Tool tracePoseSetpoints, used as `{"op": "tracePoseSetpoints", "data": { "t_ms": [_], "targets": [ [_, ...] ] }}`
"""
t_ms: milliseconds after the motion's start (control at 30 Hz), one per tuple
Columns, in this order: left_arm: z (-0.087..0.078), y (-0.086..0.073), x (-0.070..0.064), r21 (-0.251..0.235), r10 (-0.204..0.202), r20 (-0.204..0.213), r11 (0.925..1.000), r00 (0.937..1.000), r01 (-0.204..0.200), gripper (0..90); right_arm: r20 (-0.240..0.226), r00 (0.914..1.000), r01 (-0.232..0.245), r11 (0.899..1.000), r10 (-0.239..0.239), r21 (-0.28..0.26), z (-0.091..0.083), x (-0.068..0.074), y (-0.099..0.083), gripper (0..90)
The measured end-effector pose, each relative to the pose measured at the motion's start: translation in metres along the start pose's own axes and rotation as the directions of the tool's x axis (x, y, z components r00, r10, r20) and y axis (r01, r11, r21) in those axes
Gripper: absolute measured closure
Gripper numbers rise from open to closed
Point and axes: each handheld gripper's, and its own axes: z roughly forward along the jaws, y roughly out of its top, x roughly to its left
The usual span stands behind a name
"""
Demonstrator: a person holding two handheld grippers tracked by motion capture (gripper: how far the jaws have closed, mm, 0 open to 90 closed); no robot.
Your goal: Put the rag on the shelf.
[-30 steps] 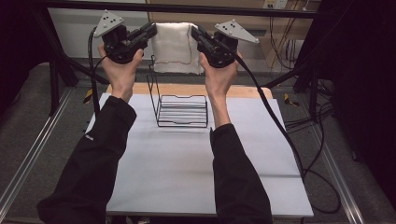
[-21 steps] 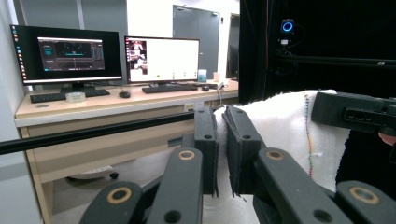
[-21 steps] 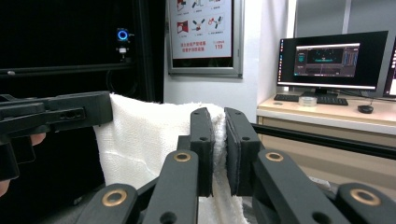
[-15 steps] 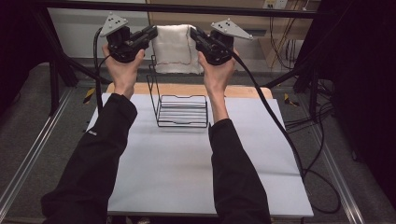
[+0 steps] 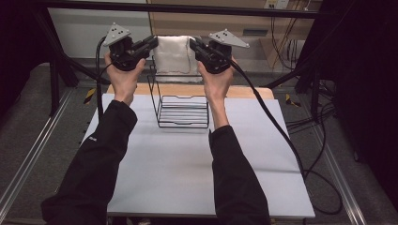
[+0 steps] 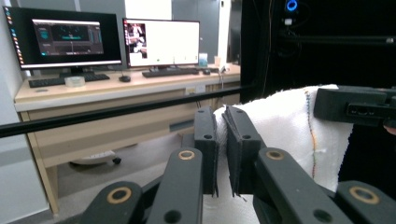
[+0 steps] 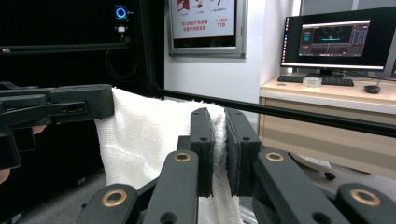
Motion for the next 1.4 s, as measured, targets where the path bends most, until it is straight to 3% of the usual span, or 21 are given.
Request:
{"op": "tracePoseSetpoints", "data": {
  "t_ms": [633, 1400],
  "targets": [
    [-0.012, -0.02, -0.012, 0.03, 0.015, 0.05, 0.9994, 0.9986, -0.017, 83.5, 0.0, 1.0, -0.003, 1.0, 0.003, 0.031, -0.017, 0.004, -0.021, 82.8],
    [-0.016, -0.029, -0.016, 0.057, 0.023, 0.056, 0.998, 0.9982, -0.026, 83.4, -0.012, 0.9999, 0.008, 0.999, -0.007, 0.05, -0.026, 0.007, -0.028, 82.6]
  ]
}}
